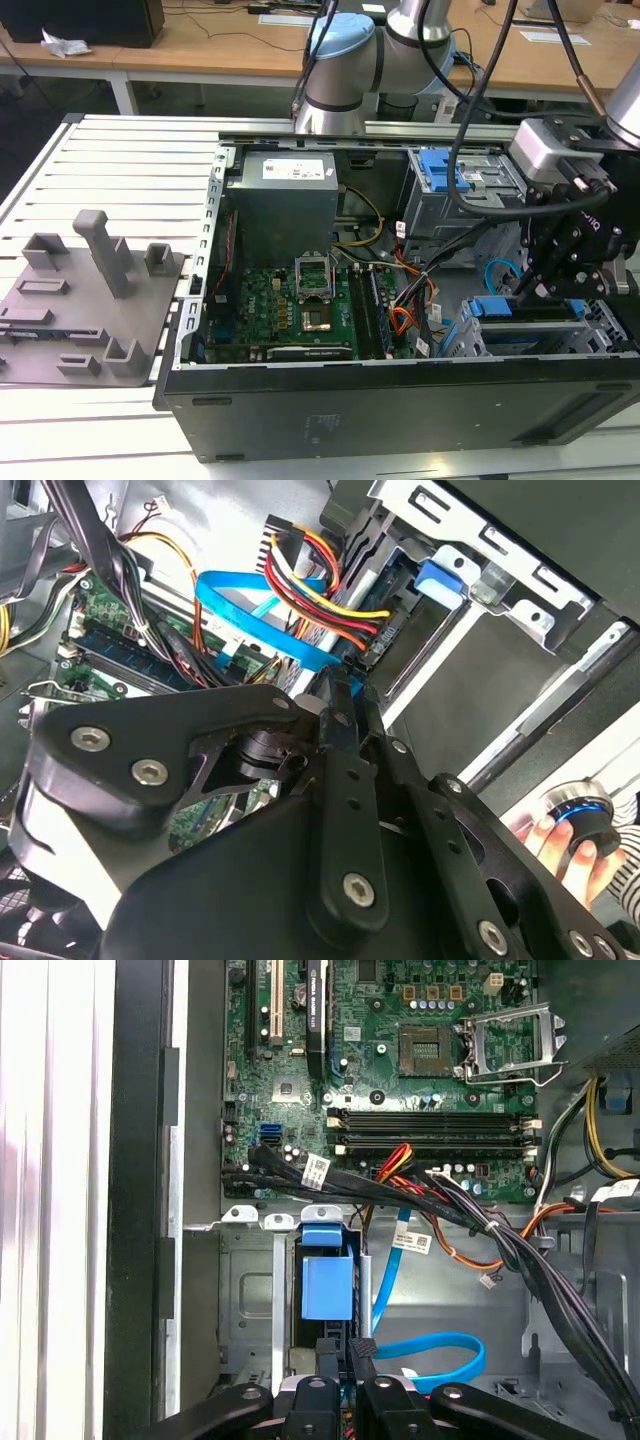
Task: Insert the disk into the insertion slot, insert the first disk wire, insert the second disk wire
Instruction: 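Insert the second disk wire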
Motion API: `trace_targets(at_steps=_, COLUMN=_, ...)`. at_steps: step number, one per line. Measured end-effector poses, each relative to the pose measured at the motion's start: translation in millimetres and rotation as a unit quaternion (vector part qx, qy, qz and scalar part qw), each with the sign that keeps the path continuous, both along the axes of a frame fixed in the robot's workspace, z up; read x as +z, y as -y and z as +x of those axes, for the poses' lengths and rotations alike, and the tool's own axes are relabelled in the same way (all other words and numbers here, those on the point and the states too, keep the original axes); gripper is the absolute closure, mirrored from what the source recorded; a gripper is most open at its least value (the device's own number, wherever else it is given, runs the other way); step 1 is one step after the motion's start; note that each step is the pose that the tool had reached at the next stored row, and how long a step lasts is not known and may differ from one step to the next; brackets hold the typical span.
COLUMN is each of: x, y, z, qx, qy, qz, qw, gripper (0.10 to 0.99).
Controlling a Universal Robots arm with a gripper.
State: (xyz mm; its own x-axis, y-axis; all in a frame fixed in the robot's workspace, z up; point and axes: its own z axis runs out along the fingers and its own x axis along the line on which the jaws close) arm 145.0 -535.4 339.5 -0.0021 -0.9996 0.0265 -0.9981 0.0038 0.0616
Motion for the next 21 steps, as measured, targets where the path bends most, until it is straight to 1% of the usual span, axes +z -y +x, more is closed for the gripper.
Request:
trace_targets(at_steps=2, x=-1.6, y=1.4, z=0.1, qx=0.0, qy=0.0, qz=-0.0003, qw=1.0, gripper=0.925)
trace_targets(at_steps=6, x=-2.0, y=1.6, z=0.1, qx=0.0, qy=0.0, qz=-0.0002, qw=1.0, gripper=0.925)
trace_targets(at_steps=7, x=-2.3, y=1.6, z=0.2, qx=0.0, qy=0.0, qz=0.0, qw=1.0, gripper=0.914)
trace_targets(at_steps=8, x=-2.2, y=1.6, z=0.2, qx=0.0, qy=0.0, qz=0.0, qw=1.0, gripper=0.851)
trace_targets(at_steps=10, x=-2.0, y=1.6, z=0.3, qx=0.0, qy=0.0, qz=-0.0001, qw=1.0, gripper=0.851)
trace_targets(at_steps=11, x=1.0, y=1.7, z=0.3, qx=0.0, qy=0.0, qz=0.0002, qw=1.0, gripper=0.851)
trace_targets(at_steps=13, x=9.4, y=1.6, z=0.3, qx=0.0, qy=0.0, qz=-0.0002, qw=1.0, gripper=0.851)
trace_targets(at_steps=14, x=15.7, y=1.6, z=0.3, qx=0.0, qy=0.0, qz=-0.0001, qw=1.0, gripper=0.851)
trace_targets(at_steps=18, x=36.1, y=1.7, z=0.3, qx=0.0, qy=0.0, qz=-0.0001, qw=1.0, gripper=0.851)
trace_targets(at_steps=20, x=42.7, y=1.6, z=0.3, qx=0.0, qy=0.0, qz=-0.0002, qw=1.0, gripper=0.851)
trace_targets(at_steps=21, x=42.9, y=1.7, z=0.3, qx=0.0, qy=0.0, qz=0.0, qw=1.0, gripper=0.851)
